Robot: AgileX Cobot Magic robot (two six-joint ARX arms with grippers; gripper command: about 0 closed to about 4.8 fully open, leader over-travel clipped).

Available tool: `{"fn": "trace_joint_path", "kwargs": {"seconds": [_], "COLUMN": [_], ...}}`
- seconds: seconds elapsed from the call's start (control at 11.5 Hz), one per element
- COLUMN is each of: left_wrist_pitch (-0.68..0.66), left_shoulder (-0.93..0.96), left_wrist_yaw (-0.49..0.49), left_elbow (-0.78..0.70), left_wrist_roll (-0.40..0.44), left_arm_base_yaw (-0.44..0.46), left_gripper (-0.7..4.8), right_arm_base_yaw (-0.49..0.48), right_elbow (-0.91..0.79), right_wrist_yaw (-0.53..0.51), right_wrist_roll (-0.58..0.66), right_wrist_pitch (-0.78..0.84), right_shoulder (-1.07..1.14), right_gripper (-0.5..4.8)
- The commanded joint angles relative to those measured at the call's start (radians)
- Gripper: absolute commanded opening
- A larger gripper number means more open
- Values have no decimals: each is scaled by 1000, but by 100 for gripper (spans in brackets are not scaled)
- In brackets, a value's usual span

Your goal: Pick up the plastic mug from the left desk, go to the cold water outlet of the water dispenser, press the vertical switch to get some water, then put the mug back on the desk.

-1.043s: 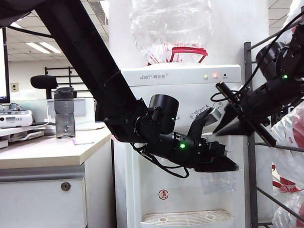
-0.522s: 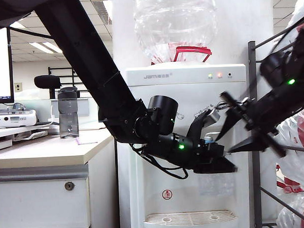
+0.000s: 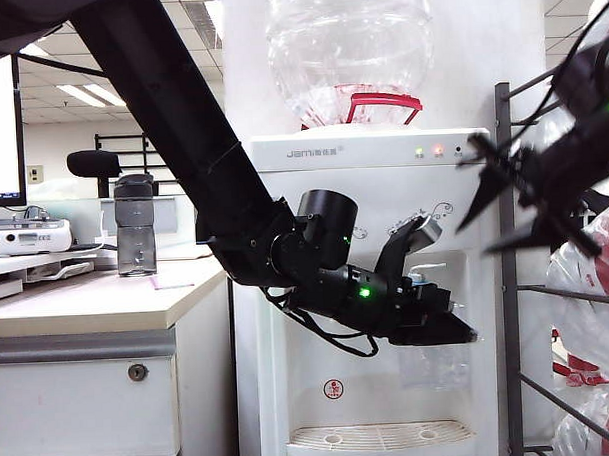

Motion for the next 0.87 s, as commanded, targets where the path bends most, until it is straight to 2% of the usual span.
{"fn": "trace_joint_path", "kwargs": {"seconds": [0.09, 0.26, 0.35, 0.7, 0.87], "left_wrist_pitch": [29, 29, 29, 36, 37], "left_shoulder": [-13, -13, -13, -13, -13], "left_wrist_yaw": [8, 12, 12, 13, 12], "left_elbow": [6, 5, 5, 5, 2], "left_wrist_roll": [4, 4, 4, -8, -8], "left_arm_base_yaw": [-1, -1, -2, -2, -1], "left_gripper": [-6, -6, -6, -6, -6], "right_arm_base_yaw": [-1, 7, 13, 18, 24], "right_elbow": [6, 5, 5, 6, 6], "right_wrist_yaw": [-51, -64, -52, -83, -109], "right_wrist_roll": [-187, -409, -454, -520, -511], "right_wrist_pitch": [35, 51, 60, 142, 160], "right_shoulder": [-45, -42, -41, 4, 57], "right_gripper": [-8, -7, -7, -6, -6]}}
